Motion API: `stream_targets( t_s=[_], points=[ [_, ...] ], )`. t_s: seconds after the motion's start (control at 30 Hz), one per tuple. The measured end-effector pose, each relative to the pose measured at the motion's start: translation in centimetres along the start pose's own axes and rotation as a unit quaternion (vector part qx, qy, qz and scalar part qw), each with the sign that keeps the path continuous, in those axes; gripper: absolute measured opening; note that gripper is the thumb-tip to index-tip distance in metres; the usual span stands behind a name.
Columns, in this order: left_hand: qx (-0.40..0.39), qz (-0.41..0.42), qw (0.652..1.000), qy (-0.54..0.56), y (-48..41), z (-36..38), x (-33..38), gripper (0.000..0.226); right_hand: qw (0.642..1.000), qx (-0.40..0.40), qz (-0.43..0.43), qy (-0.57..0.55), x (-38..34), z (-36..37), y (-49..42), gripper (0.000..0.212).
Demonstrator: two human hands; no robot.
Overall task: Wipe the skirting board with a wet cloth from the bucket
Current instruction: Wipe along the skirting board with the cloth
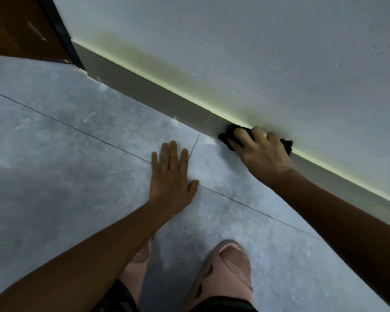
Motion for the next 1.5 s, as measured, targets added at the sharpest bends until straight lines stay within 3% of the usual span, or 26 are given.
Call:
stream_targets(
  t_s=[0.17,0.27,0.47,0.63,0.73,0.83,0.97,1.1,1.33,1.43,1.5],
  points=[
    [0.001,0.153,0.988,-0.005,-1.2,0.0,3.8,0.073,0.994,-0.072,-0.051,0.067,2.1,1.8,5.2,0.041],
    [-0.024,0.187,0.982,0.000,-1.1,1.0,6.3,0.070,0.988,-0.121,-0.059,0.082,4.2,2.5,9.5,0.038],
    [-0.031,0.186,0.982,-0.004,-0.9,1.7,6.4,0.068,0.998,-0.044,0.028,0.022,3.5,1.2,7.6,0.049],
    [-0.054,0.187,0.980,-0.029,-1.0,1.7,6.5,0.070,0.994,-0.100,0.011,0.032,1.9,2.7,6.5,0.051],
    [-0.058,0.182,0.981,-0.038,-1.2,1.7,6.5,0.071,0.989,-0.144,-0.011,0.024,3.2,4.5,10.0,0.035],
    [-0.046,0.177,0.982,-0.038,-1.0,1.8,6.5,0.072,0.986,-0.163,0.019,0.018,5.6,5.6,14.9,0.039],
    [-0.055,0.174,0.982,-0.042,-1.1,1.8,6.6,0.073,0.990,-0.095,0.106,-0.015,7.5,4.8,17.5,0.059],
    [-0.069,0.179,0.980,-0.060,-1.1,1.5,6.9,0.074,0.993,-0.054,0.092,-0.058,5.7,3.7,13.5,0.052],
    [-0.139,0.140,0.978,-0.067,-1.2,0.9,8.1,0.082,0.982,-0.164,0.078,-0.050,3.4,4.9,13.4,0.048],
    [-0.138,0.128,0.981,-0.053,-1.2,0.7,8.4,0.094,0.963,-0.220,0.144,-0.060,4.6,6.4,17.2,0.055],
    [-0.142,0.119,0.981,-0.052,-1.0,0.7,8.5,0.096,0.957,-0.188,0.201,-0.093,5.9,6.0,19.1,0.059]
  ],
)
Point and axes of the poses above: each hand's wrist, its own y-axis away from the middle knuckle, its own z-axis out of the palm, x = y × z, the point moved 4 cm from there along -y, towards the middle knuckle, and after that the axes turned 1 degree about z, right-handed, at the moved point
